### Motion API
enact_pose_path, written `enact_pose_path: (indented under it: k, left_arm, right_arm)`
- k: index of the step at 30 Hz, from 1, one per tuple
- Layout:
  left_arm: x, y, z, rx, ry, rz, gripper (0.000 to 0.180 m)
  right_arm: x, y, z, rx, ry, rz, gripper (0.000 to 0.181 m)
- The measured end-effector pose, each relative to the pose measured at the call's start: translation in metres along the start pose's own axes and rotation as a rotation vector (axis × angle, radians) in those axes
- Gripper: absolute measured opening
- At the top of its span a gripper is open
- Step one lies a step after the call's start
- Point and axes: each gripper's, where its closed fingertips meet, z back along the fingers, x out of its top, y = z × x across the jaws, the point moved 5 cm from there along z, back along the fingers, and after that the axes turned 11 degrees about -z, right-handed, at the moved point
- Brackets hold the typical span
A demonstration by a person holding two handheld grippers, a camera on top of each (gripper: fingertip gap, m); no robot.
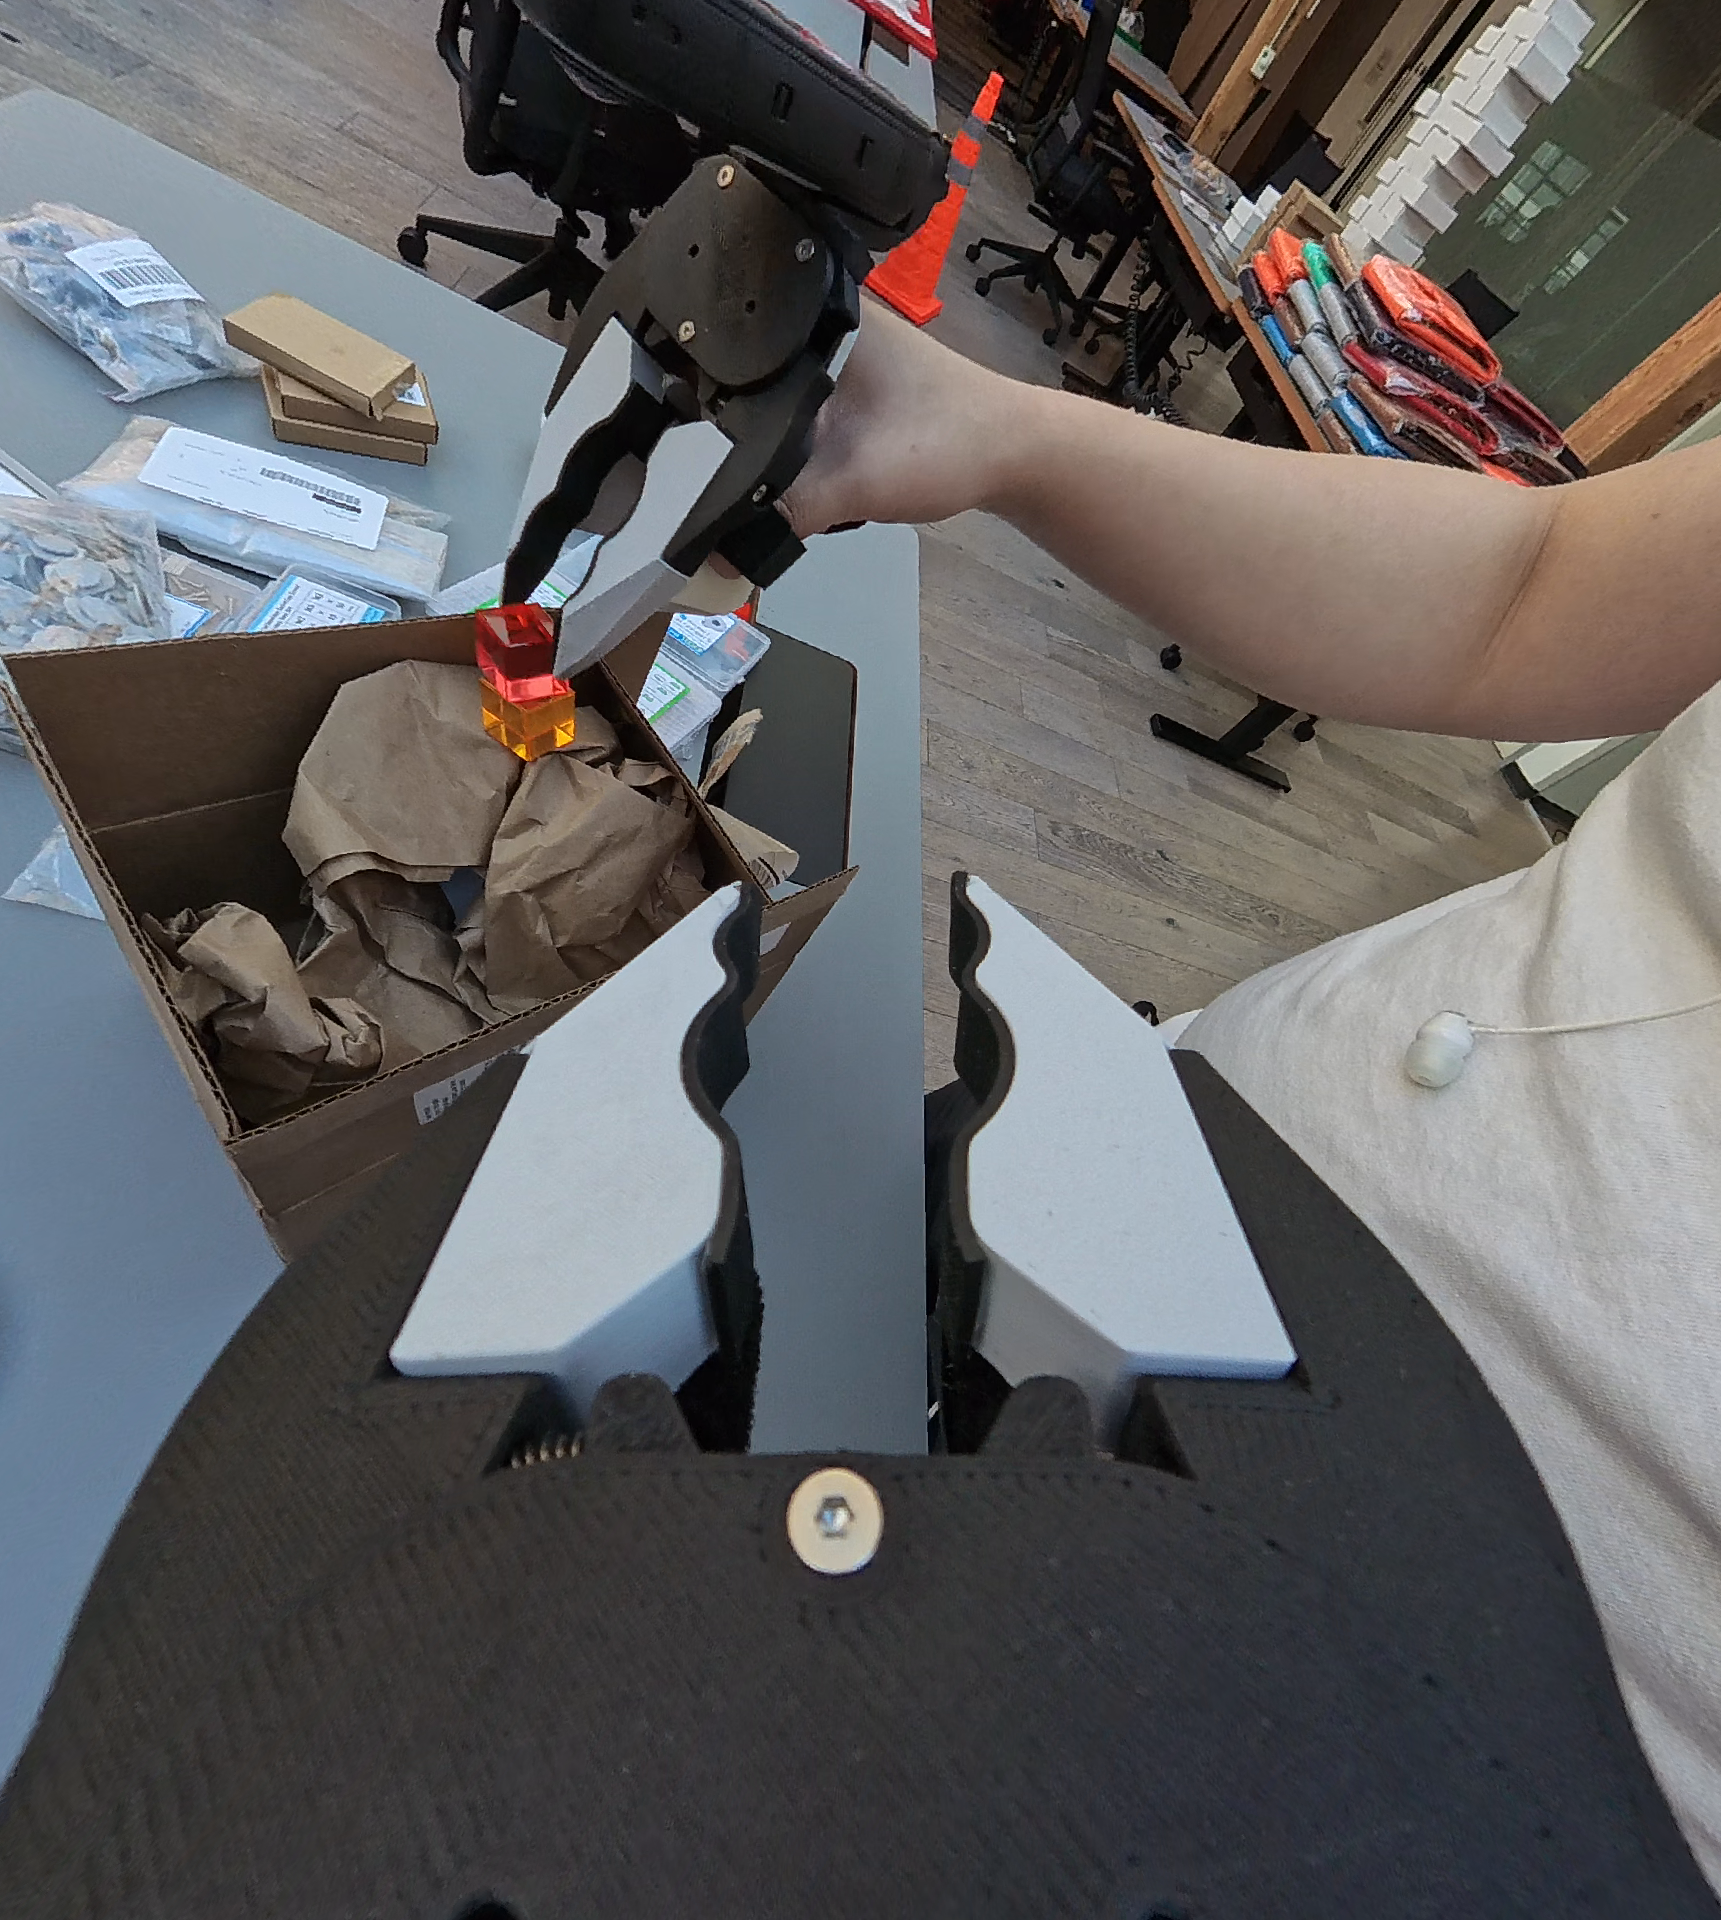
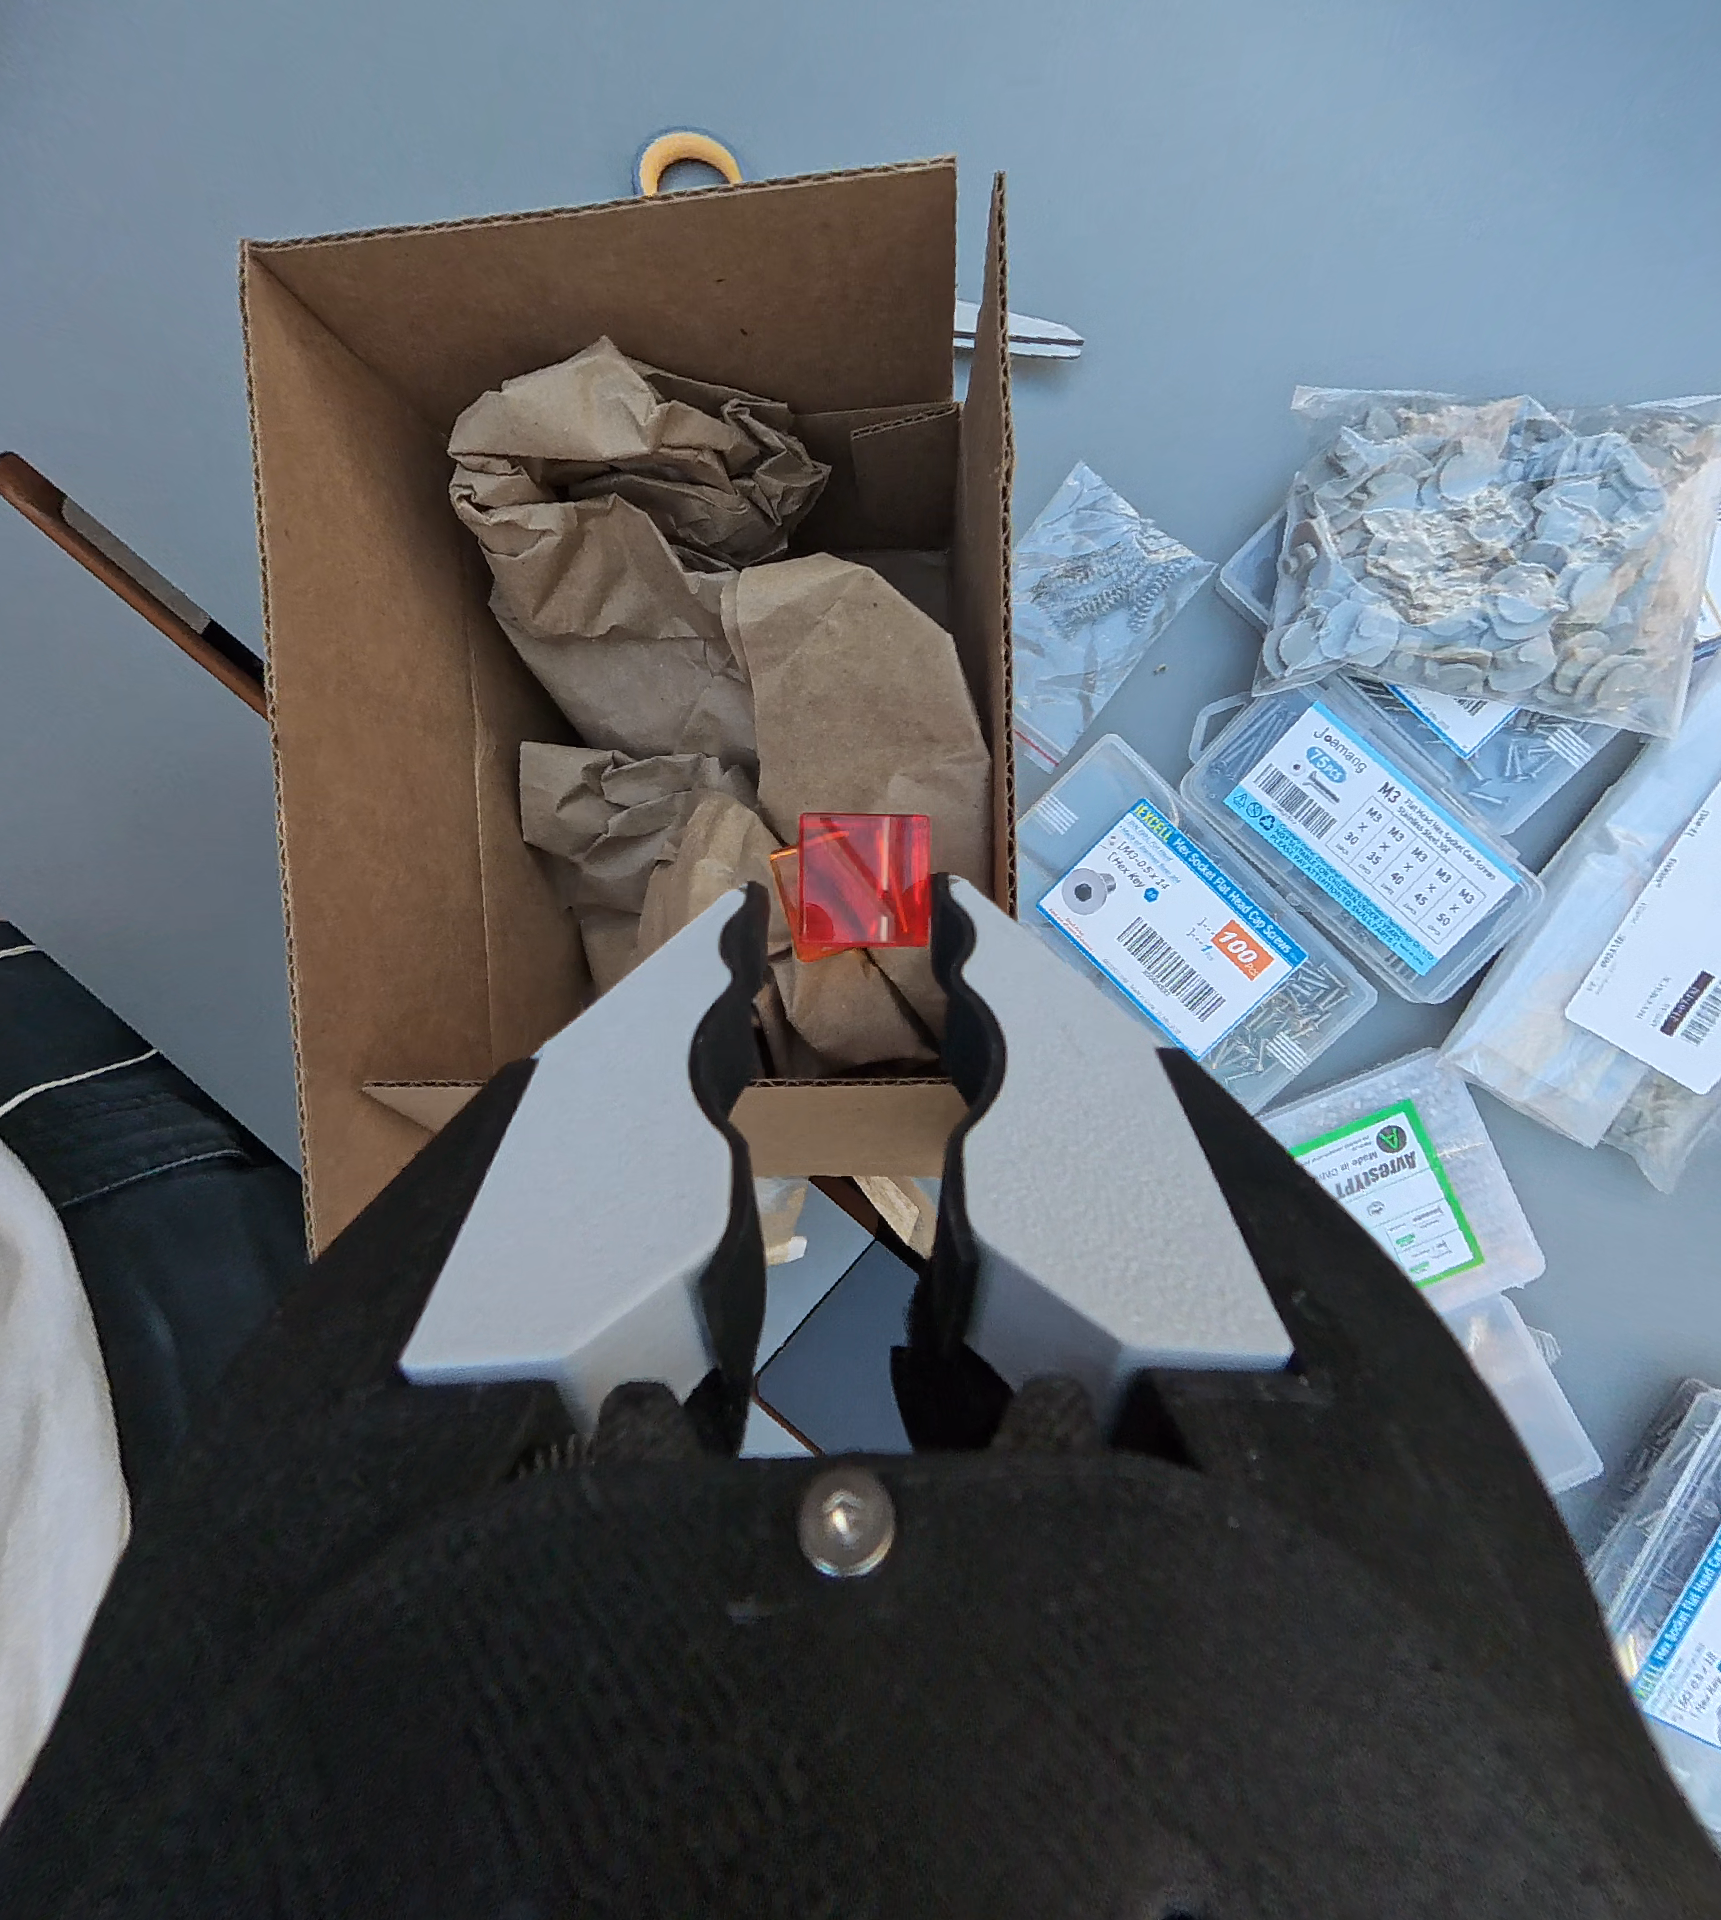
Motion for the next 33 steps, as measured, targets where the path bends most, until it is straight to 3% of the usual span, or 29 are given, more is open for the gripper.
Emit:
enact_pose_path:
  k: [1, 13, 31, 33]
  left_arm:
    - [0.0, 0.0, 0.0, 0.0, 0.0, 0.002, 0.035]
    - [0.001, 0.001, -0.001, -0.005, 0.003, 0.0, 0.034]
    - [0.003, 0.002, -0.005, -0.02, 0.016, -0.001, 0.034]
    - [0.002, 0.003, -0.005, -0.02, 0.017, 0.001, 0.034]
  right_arm:
    - [0.0, -0.001, 0.0, -0.005, -0.001, 0.001, 0.023]
    - [-0.003, 0.009, 0.002, -0.001, 0.029, 0.072, 0.023]
    - [-0.002, 0.006, 0.002, 0.0, 0.04, 0.075, 0.034]
    - [-0.002, 0.007, 0.001, 0.014, 0.041, 0.064, 0.027]
